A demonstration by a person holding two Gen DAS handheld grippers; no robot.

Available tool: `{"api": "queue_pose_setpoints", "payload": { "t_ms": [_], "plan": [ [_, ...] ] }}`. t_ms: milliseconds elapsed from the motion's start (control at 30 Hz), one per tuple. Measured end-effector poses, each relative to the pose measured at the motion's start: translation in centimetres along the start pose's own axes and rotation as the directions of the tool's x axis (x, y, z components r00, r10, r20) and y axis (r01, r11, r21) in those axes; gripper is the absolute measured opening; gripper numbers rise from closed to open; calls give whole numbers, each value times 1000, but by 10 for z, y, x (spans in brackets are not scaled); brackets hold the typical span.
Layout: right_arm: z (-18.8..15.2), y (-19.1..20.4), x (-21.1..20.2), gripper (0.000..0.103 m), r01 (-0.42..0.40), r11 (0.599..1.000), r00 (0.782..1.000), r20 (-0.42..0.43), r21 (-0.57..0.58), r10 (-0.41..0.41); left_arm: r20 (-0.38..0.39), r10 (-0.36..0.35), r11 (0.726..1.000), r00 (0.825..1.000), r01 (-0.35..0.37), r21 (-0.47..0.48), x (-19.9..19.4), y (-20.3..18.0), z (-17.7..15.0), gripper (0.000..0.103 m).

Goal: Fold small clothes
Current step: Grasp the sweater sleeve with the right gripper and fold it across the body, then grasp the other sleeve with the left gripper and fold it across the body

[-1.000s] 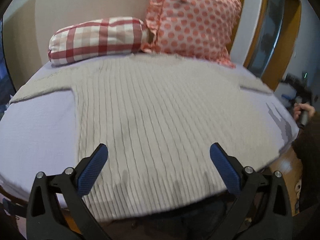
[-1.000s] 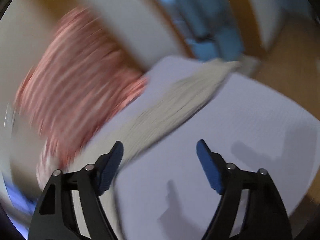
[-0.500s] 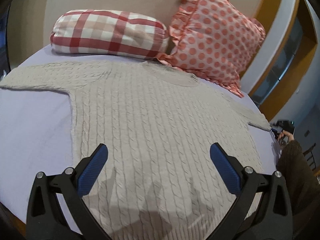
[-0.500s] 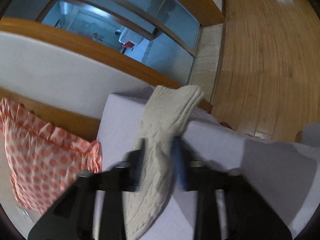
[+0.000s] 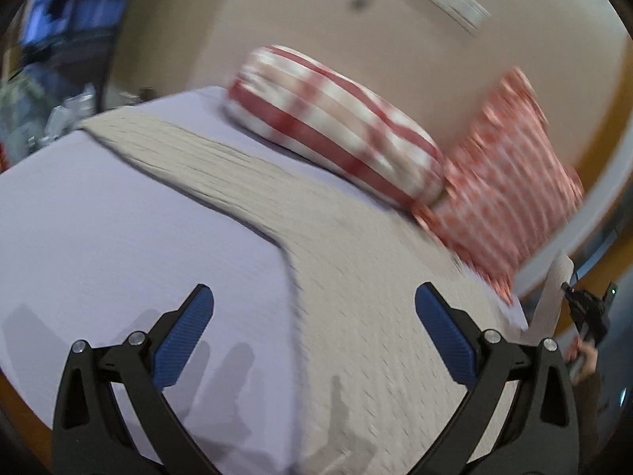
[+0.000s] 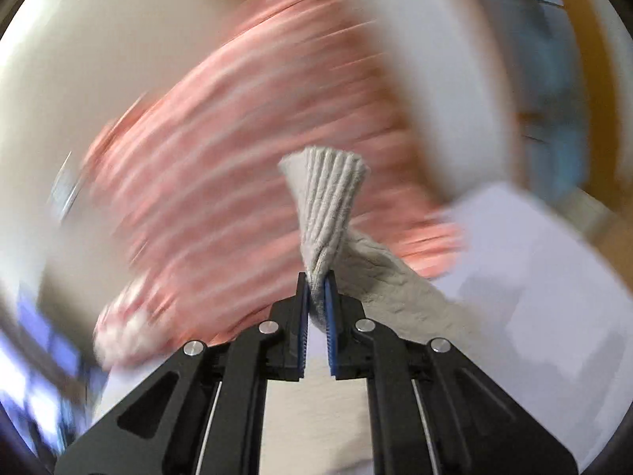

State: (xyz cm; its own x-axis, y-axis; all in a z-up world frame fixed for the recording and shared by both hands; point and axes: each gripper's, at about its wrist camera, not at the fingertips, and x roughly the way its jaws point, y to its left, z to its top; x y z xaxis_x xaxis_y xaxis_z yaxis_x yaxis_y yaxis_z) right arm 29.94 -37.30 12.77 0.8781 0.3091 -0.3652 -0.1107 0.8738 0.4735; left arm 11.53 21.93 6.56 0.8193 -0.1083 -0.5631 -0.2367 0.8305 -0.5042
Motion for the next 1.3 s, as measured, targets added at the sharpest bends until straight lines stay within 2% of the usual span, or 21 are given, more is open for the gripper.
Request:
{"api": "queue_pose_setpoints", "payload": {
  "t_ms": [67, 133, 167, 267, 333, 400, 433, 467, 533, 600, 700, 767, 833, 967, 1067, 1200, 1300],
  "plan": [
    [-26, 64, 38, 8, -81, 992, 991, -115, -101, 70, 11, 31, 999, 999, -31, -29, 0, 13, 13, 101],
    [-65, 120, 78, 8, -154, 974, 962, -250, -165, 109, 13, 78, 996, 997, -77, -48, 5, 25, 28, 101],
    [-91, 151, 104, 8, -183, 961, 937, -331, -206, 107, 9, 99, 993, 995, -99, -58, 7, 31, 35, 101],
    [-143, 194, 138, 8, -209, 938, 892, -448, -277, 66, 5, 147, 985, 989, -146, -95, 12, 50, 52, 101],
    [-169, 210, 145, 9, -219, 927, 873, -485, -305, 47, -7, 163, 981, 987, -163, -109, 16, 65, 64, 101],
    [-192, 224, 144, 20, -254, 901, 847, -531, -352, 32, -24, 159, 980, 987, -161, -121, 22, 75, 70, 101],
    [-205, 232, 142, 43, -285, 882, 821, -571, -376, 22, -34, 148, 979, 988, -151, -134, 25, 82, 74, 101],
    [-216, 237, 137, 69, -301, 869, 806, -592, -393, 11, -42, 142, 978, 989, -147, -146, 26, 87, 75, 101],
    [-225, 244, 128, 85, -324, 850, 806, -591, -416, 18, -71, 112, 971, 991, -124, -204, 35, 104, 81, 101],
    [-228, 248, 115, 85, -349, 843, 813, -579, -409, 55, -91, 92, 956, 992, -113, -269, 44, 120, 85, 101],
    [-221, 234, 103, 87, -349, 879, 805, -585, -325, 104, -120, 69, 938, 990, -105, -330, 60, 136, 91, 99],
    [-218, 229, 103, 87, -347, 902, 792, -596, -257, 134, -131, 49, 929, 990, -94, -358, 69, 142, 96, 96],
    [-218, 225, 102, 87, -346, 912, 782, -605, -222, 149, -136, 46, 913, 990, -97, -395, 79, 151, 102, 93],
    [-216, 222, 103, 87, -339, 920, 775, -612, -197, 154, -109, 43, 888, 993, -88, -452, 92, 166, 122, 90],
    [-218, 222, 105, 87, -342, 925, 767, -618, -168, 171, -64, 39, 849, 997, -67, -524, 99, 190, 138, 83],
    [-218, 217, 99, 88, -343, 926, 768, -614, -157, 180, 0, 26, 778, 1000, -20, -628, 102, 229, 157, 71],
    [-216, 216, 97, 88, -341, 927, 771, -610, -155, 182, 20, 36, 760, 999, -14, -650, 102, 246, 167, 64]
  ]
}}
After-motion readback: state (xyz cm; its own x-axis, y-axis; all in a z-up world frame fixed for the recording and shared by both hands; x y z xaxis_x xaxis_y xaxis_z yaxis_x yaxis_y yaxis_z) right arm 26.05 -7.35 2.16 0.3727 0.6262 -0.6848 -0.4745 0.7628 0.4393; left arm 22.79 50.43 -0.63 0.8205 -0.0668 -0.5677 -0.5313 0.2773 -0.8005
